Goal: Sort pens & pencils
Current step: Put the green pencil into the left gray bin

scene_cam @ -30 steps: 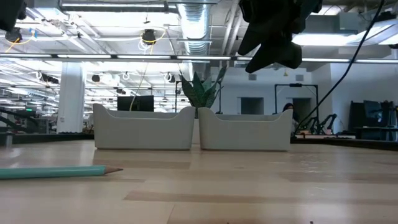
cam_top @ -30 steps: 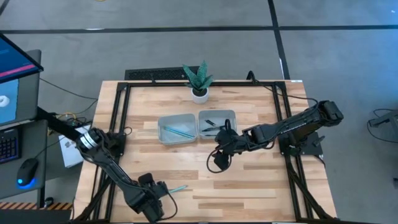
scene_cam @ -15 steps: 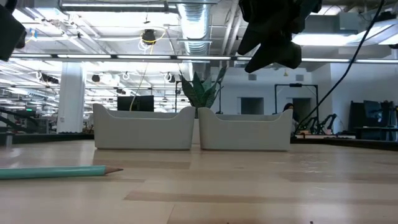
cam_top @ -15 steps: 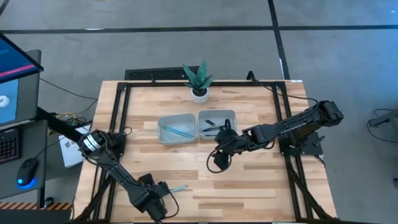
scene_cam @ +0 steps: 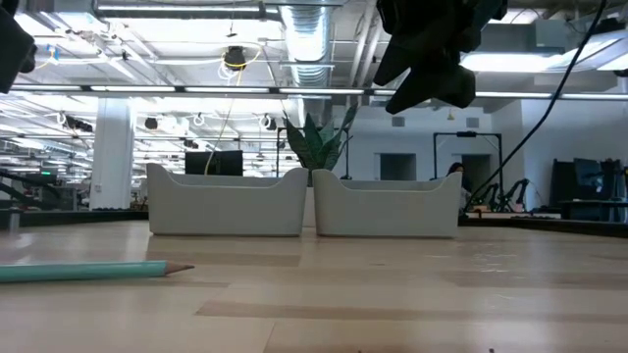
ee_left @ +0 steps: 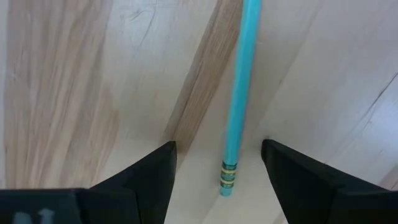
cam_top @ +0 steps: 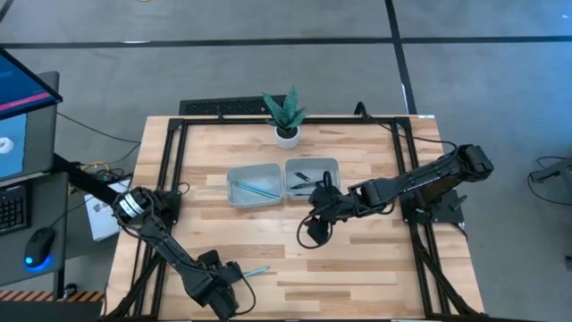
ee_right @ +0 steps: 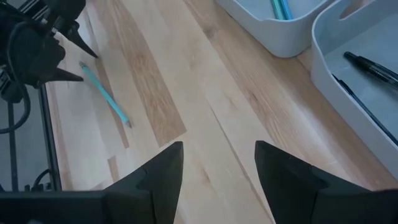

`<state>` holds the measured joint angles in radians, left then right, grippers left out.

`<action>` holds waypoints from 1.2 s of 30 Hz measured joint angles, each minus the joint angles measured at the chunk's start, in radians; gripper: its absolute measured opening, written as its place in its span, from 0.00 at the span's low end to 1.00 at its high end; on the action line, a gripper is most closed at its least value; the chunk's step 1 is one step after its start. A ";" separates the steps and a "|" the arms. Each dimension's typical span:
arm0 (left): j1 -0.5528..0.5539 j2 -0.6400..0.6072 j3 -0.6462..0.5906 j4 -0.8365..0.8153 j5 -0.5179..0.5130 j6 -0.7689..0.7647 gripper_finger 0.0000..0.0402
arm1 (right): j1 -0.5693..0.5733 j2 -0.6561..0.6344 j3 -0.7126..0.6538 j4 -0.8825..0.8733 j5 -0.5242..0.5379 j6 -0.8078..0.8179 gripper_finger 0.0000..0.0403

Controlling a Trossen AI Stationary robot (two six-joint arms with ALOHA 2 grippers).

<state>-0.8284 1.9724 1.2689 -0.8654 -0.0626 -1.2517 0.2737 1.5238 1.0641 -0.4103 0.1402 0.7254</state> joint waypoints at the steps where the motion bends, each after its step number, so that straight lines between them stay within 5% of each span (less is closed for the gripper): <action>1: 0.000 0.000 0.000 0.000 0.004 0.001 0.59 | 0.000 0.000 0.000 0.000 0.000 0.000 0.55; 16: 0.024 0.003 -0.001 0.004 0.042 0.059 0.56 | 0.000 0.000 0.000 0.000 0.000 0.000 0.55; 36: 0.055 0.003 -0.001 0.006 0.082 0.134 0.19 | 0.000 0.000 0.000 0.000 0.000 0.000 0.55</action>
<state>-0.7734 1.9755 1.2678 -0.8597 0.0198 -1.1179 0.2733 1.5238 1.0641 -0.4099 0.1402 0.7254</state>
